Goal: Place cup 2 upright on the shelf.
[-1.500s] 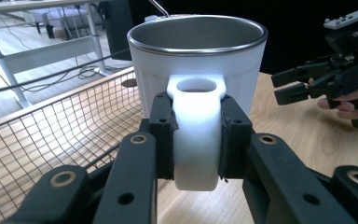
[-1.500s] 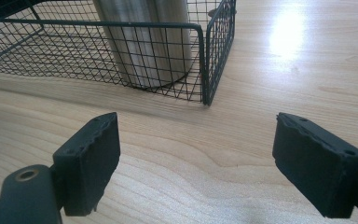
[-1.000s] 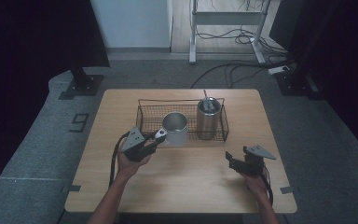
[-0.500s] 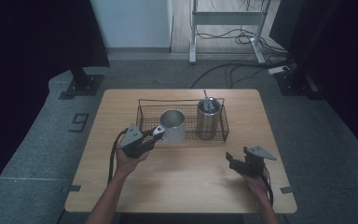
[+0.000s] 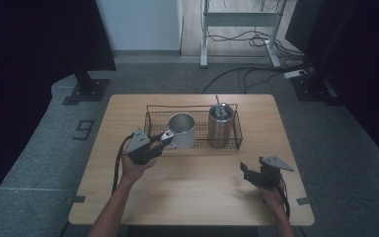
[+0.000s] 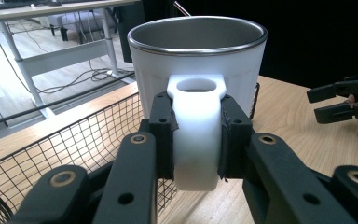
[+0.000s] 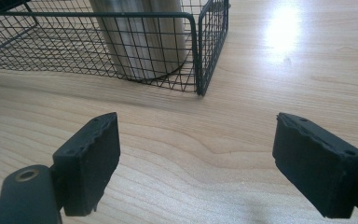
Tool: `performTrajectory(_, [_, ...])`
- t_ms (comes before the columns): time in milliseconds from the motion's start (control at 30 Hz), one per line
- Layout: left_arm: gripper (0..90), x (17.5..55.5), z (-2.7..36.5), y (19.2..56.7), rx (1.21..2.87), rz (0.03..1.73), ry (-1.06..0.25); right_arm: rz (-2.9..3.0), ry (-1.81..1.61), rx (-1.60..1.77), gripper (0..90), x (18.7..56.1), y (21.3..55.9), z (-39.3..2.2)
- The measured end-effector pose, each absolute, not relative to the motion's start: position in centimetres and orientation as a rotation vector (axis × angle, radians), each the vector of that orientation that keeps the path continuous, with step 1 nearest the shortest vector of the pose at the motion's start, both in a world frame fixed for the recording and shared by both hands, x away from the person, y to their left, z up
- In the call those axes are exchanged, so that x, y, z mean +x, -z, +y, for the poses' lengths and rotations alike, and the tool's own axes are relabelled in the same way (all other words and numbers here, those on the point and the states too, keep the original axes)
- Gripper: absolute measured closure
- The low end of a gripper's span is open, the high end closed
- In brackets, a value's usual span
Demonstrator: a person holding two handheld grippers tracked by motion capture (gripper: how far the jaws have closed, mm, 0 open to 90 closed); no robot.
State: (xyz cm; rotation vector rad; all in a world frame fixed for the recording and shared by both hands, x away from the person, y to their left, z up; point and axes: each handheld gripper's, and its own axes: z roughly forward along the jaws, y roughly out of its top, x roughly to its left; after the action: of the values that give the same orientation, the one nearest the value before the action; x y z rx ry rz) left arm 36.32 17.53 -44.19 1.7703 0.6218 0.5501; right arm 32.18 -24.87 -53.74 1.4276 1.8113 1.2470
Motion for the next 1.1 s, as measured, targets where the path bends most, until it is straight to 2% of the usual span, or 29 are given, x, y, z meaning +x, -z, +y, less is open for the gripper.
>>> performTrajectory(1100, [71.9,38.0,18.3,43.9,1.758,0.668,-0.566,1.805,-1.242,1.438,14.8,32.2,53.8,-25.2])
